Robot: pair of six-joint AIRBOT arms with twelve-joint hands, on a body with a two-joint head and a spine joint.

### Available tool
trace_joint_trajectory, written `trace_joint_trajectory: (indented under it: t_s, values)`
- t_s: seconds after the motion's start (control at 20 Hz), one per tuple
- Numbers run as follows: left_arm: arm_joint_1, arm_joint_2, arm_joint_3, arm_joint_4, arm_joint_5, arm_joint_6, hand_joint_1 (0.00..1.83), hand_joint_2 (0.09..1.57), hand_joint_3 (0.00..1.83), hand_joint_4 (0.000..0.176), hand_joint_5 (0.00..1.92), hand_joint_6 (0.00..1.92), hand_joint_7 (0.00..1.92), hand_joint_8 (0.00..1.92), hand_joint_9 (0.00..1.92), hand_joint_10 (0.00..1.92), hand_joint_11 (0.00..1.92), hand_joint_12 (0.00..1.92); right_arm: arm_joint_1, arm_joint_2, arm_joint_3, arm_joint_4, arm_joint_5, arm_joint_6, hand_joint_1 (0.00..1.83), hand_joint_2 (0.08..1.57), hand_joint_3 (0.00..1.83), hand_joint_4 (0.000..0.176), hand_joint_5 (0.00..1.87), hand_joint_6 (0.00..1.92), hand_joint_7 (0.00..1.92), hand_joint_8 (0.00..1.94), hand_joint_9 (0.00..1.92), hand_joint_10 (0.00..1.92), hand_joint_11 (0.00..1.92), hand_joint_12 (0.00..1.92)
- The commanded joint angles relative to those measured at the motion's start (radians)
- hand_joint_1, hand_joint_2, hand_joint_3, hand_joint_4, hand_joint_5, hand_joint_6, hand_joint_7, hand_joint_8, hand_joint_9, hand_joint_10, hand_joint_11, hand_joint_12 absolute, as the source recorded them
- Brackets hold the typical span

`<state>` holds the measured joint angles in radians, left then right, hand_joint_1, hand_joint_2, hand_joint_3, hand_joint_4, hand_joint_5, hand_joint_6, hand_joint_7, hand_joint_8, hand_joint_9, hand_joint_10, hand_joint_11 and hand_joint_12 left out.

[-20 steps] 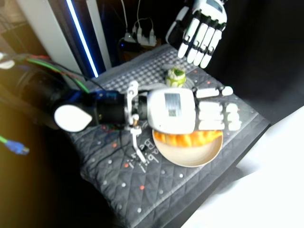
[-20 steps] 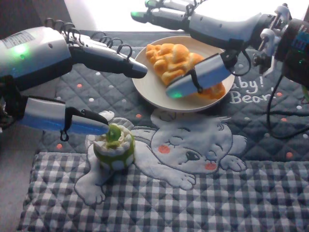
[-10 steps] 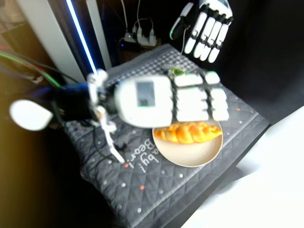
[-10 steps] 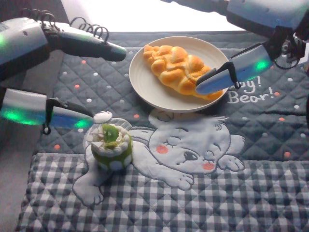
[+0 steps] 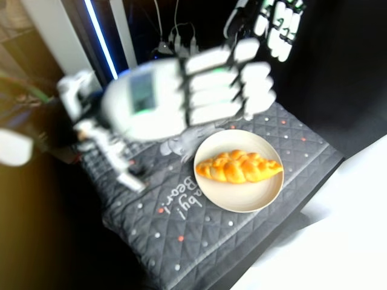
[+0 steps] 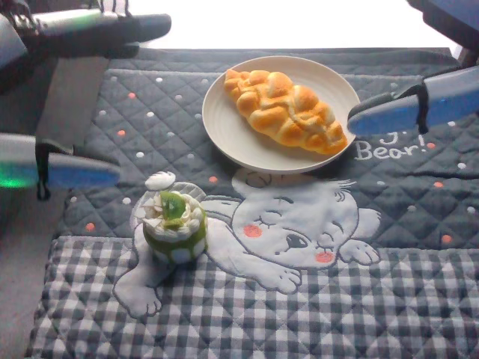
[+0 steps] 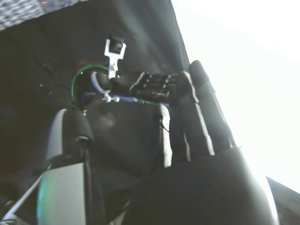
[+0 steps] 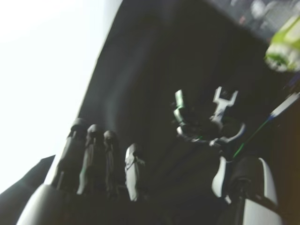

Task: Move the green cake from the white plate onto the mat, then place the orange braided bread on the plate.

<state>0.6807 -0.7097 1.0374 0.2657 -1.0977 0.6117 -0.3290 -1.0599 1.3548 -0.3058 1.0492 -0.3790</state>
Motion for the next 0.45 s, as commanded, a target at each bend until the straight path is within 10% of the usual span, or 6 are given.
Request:
trace_joint_trajectory:
  t_s: [0.0,0.1,0.15,0.3,0.35,0.4]
  values:
    - [0.0,0.012,-0.002,-0.05,-0.143,0.003,0.92,1.02,0.0,0.103,0.34,0.0,0.53,0.01,0.65,0.01,0.58,0.08,-0.001,0.011,-0.001,0.062,0.152,0.004,0.56,0.78,0.01,0.109,0.0,0.0,0.0,0.0,0.0,0.0,0.0,0.0]
    - [0.019,0.013,-0.003,-0.071,-0.162,0.009,0.88,1.06,0.01,0.112,0.27,0.0,0.5,0.0,0.59,0.0,0.55,0.06,-0.023,0.022,-0.013,0.083,0.205,0.004,0.72,0.74,0.0,0.145,0.0,0.0,0.0,0.0,0.0,0.0,0.0,0.0]
    - [0.03,0.014,-0.003,-0.084,-0.177,0.011,0.78,1.03,0.0,0.116,0.37,0.01,0.45,0.0,0.57,0.0,0.54,0.04,-0.028,0.029,-0.02,0.088,0.226,0.004,0.72,0.82,0.02,0.1,0.0,0.0,0.0,0.0,0.0,0.0,0.0,0.0]
    - [0.075,0.017,-0.003,-0.129,-0.236,0.011,0.79,0.98,0.0,0.14,0.44,0.01,0.52,0.01,0.53,0.0,0.38,0.0,-0.048,0.067,-0.056,0.104,0.303,0.004,0.71,0.84,0.02,0.099,0.0,0.0,0.0,0.0,0.0,0.0,0.0,0.0]
    - [0.09,0.02,-0.005,-0.143,-0.26,0.011,0.78,0.98,0.0,0.128,0.38,0.0,0.52,0.0,0.47,0.0,0.27,0.0,-0.067,0.076,-0.066,0.115,0.335,0.004,0.75,0.85,0.02,0.088,0.0,0.0,0.0,0.0,0.0,0.0,0.0,0.0]
    - [0.101,0.021,-0.007,-0.151,-0.276,0.011,0.69,1.04,0.02,0.08,0.35,0.0,0.5,0.0,0.42,0.0,0.21,0.0,-0.086,0.081,-0.072,0.129,0.363,0.003,0.75,0.87,0.02,0.047,0.0,0.0,0.0,0.0,0.0,0.0,0.0,0.0]
